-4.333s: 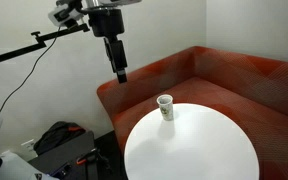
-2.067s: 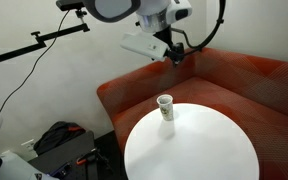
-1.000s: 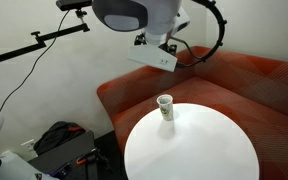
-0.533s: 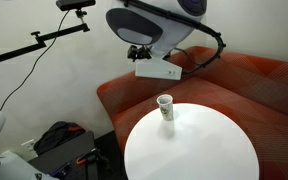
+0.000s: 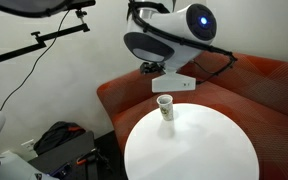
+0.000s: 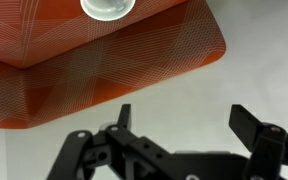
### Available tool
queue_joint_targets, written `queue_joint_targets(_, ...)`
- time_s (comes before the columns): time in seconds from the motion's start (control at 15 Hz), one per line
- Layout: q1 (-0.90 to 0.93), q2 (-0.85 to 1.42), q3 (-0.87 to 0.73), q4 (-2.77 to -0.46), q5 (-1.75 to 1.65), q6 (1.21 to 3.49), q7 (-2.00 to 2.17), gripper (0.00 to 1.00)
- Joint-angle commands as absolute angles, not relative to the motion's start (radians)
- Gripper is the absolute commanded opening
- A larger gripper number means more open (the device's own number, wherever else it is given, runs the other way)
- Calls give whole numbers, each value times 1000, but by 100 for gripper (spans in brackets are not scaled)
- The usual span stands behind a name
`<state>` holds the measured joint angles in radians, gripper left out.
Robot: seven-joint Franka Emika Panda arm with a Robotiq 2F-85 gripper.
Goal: Take the blue marker out of the white cup
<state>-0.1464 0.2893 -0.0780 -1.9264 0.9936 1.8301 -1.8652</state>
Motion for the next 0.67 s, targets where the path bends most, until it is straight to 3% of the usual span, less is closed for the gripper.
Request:
queue_joint_targets(0.0, -138, 335, -70, -1892, 987, 1879, -1861, 100)
queue_joint_targets(0.6, -146, 354, -60, -1884, 977, 1857, -1925, 100)
